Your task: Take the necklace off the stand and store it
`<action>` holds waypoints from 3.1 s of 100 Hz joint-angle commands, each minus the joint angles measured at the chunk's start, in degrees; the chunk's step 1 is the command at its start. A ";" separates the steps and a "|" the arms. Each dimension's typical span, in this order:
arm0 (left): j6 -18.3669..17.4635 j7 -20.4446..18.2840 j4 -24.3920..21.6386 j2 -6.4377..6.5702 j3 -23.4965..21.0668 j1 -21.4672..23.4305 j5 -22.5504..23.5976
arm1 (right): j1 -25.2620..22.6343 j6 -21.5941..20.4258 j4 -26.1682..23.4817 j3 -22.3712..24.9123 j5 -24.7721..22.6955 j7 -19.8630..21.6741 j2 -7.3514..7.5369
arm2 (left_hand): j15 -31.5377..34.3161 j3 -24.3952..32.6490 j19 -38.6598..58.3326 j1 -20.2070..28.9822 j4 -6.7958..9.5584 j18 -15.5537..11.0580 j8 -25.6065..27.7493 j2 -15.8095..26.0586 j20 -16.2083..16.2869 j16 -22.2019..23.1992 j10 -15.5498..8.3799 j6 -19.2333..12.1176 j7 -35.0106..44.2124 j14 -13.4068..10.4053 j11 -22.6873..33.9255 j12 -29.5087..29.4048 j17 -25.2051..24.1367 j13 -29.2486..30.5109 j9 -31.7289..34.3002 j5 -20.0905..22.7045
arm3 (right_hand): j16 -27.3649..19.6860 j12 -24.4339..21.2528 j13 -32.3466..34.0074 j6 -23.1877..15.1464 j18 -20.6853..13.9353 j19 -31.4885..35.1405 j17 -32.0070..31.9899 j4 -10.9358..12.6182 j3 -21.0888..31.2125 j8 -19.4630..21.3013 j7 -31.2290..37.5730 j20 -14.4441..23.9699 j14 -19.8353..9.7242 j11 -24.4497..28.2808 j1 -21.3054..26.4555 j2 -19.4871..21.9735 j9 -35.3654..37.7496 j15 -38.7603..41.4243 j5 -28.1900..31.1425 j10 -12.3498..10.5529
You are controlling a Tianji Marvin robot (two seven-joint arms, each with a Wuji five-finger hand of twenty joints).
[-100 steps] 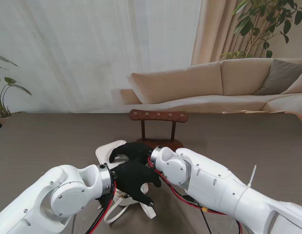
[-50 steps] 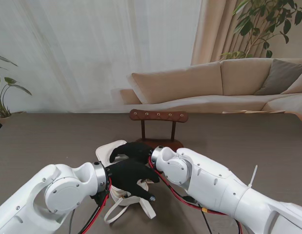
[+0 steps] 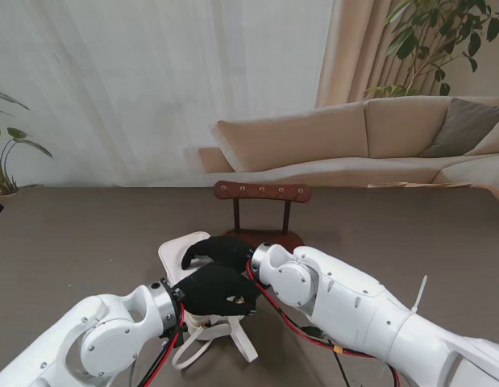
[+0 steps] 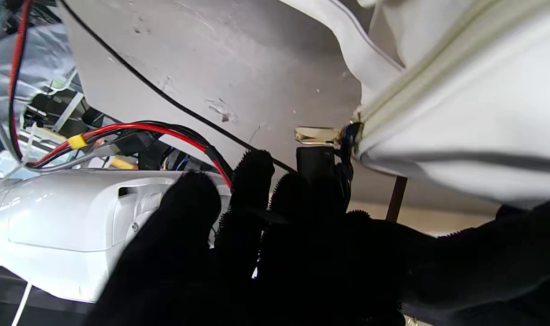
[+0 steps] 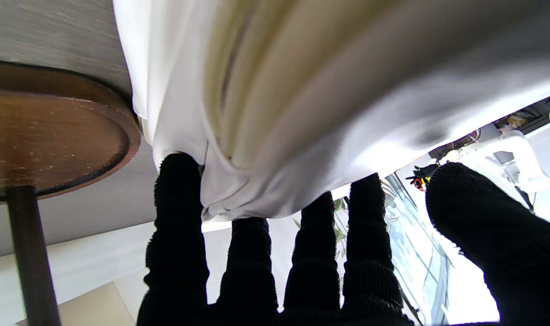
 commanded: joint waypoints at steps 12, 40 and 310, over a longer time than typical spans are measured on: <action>2.18 3.70 2.45 -1.97 0.33 0.70 -2.40 | -3.74 -0.76 0.76 -1.90 -0.80 2.80 0.89 | -7.06 22.45 3.52 -6.43 -3.54 21.35 -3.63 -17.59 -0.10 -0.79 2.94 -11.20 13.71 4.58 1.61 3.09 -2.94 0.49 2.70 5.95 | 5.36 2.36 10.67 -0.20 -3.01 -1.59 -14.68 -1.21 -2.07 1.12 0.46 0.81 5.25 6.87 -0.88 -0.18 5.19 17.21 0.91 6.37; 3.28 -1.67 0.17 -1.13 -2.42 3.83 -5.40 | -4.88 -0.75 -0.92 -0.29 -0.18 3.55 1.78 | -9.39 20.43 -6.25 -25.38 -2.71 18.91 -3.83 -16.37 1.16 -1.82 6.10 -4.79 -17.73 5.87 -2.77 0.81 -9.36 -9.37 -7.70 -8.41 | 5.33 2.21 8.23 -0.98 -0.10 -3.94 -15.44 -1.37 -6.53 0.95 -1.07 0.81 8.27 6.46 -2.12 -0.83 2.84 15.86 -1.00 8.37; 5.22 0.69 -12.08 -1.93 -18.19 17.23 7.21 | -15.13 -0.35 -16.54 16.06 1.10 7.98 7.15 | -10.71 7.26 -16.90 -24.81 -0.20 21.70 -9.10 -6.09 -3.67 -2.49 4.98 2.93 -21.74 7.79 -7.37 -8.81 -5.95 -15.81 -15.57 -16.09 | 0.27 -0.29 -3.69 4.92 6.22 -19.64 -19.72 0.91 -21.56 -2.93 -10.42 6.65 11.96 1.76 -14.14 3.01 -9.99 7.74 -13.74 13.16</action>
